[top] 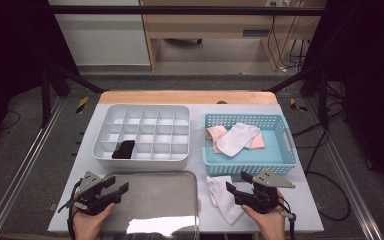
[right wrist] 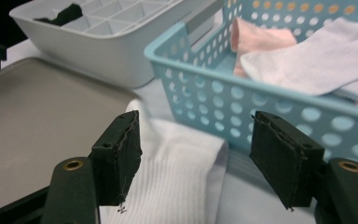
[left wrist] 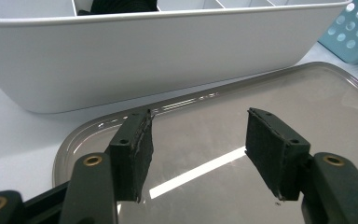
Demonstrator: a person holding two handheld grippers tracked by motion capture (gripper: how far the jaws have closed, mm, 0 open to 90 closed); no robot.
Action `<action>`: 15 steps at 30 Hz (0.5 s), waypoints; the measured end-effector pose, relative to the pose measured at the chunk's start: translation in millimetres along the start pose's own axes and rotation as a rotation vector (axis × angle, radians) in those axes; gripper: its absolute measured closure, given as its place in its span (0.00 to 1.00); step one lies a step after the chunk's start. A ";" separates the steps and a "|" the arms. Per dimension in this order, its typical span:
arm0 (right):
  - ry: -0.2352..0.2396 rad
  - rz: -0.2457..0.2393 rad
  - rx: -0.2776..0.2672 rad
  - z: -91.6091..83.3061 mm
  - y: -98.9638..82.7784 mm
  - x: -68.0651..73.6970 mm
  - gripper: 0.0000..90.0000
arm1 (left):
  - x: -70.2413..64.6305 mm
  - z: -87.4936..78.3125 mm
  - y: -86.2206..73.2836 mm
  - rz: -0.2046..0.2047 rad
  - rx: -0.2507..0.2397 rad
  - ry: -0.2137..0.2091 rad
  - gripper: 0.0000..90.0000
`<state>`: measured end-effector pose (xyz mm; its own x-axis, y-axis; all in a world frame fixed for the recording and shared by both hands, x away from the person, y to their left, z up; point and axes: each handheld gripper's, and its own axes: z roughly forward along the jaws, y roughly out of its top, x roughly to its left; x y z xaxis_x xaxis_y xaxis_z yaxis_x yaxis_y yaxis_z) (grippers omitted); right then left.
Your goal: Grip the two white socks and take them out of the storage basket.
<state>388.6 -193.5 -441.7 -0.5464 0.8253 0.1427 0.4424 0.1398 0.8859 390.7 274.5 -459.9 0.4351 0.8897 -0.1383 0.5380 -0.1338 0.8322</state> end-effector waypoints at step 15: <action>-0.117 0.010 -0.050 11.5 59.0 -22.2 0.33 | -0.3 0.6 -0.1 0.006 0.006 -0.001 0.45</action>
<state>435.0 -197.3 -397.7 -0.4544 0.8849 0.1021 0.4101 0.1061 0.9059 390.9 274.0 -460.3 0.4386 0.8886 -0.1341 0.5400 -0.1413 0.8297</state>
